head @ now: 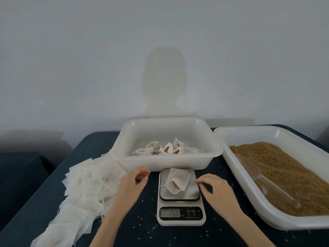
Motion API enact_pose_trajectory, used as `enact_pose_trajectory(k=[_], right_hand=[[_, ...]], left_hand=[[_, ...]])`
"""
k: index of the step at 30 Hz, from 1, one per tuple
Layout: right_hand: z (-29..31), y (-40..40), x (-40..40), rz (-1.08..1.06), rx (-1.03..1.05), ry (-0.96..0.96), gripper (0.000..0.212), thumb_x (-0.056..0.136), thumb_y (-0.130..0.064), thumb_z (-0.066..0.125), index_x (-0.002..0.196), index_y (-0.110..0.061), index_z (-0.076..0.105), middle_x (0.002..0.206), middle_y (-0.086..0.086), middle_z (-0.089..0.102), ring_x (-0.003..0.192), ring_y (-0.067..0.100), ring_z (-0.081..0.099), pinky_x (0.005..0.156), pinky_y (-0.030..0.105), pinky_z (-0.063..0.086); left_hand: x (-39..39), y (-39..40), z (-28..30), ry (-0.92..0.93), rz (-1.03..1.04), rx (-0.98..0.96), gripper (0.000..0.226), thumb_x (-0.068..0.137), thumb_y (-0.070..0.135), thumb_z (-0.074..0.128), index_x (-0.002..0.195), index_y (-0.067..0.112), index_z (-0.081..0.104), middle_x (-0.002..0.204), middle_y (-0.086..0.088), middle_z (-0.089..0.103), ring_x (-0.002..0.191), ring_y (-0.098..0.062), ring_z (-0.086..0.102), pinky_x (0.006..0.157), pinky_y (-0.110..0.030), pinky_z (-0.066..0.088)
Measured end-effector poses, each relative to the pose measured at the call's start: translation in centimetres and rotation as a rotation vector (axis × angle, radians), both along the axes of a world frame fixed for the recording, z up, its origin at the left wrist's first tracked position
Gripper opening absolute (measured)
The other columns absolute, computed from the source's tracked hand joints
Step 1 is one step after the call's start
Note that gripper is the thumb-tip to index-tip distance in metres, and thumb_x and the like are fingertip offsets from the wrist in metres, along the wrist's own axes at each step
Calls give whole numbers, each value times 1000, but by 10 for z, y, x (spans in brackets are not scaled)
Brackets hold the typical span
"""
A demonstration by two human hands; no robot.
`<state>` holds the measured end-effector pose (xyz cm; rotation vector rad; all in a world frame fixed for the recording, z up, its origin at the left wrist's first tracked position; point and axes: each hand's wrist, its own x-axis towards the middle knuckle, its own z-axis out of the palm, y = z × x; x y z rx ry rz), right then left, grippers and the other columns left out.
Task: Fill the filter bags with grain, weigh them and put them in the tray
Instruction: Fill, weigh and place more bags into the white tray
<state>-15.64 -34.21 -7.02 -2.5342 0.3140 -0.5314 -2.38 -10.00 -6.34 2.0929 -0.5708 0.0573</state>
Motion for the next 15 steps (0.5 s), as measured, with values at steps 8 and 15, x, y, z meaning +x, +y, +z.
enact_pose_trajectory(k=[8, 15], right_hand=[[-2, -2, -8, -18, 46, 0, 21, 91, -17, 63, 97, -34, 72, 94, -28, 62, 92, -7, 58, 82, 9, 43], [9, 15, 1, 50, 71, 5, 19, 91, -19, 62, 100, -34, 71, 98, -26, 62, 95, -7, 57, 86, 11, 45]], left_hand=[[-4, -10, 0, -88, -79, 98, 42, 84, 7, 67, 91, 47, 56, 96, 23, 63, 89, 7, 55, 75, -9, 44], [-8, -28, -2, -247, -231, 356, 40, 86, 23, 67, 120, 42, 56, 116, 31, 43, 109, 10, 39, 93, -12, 38]])
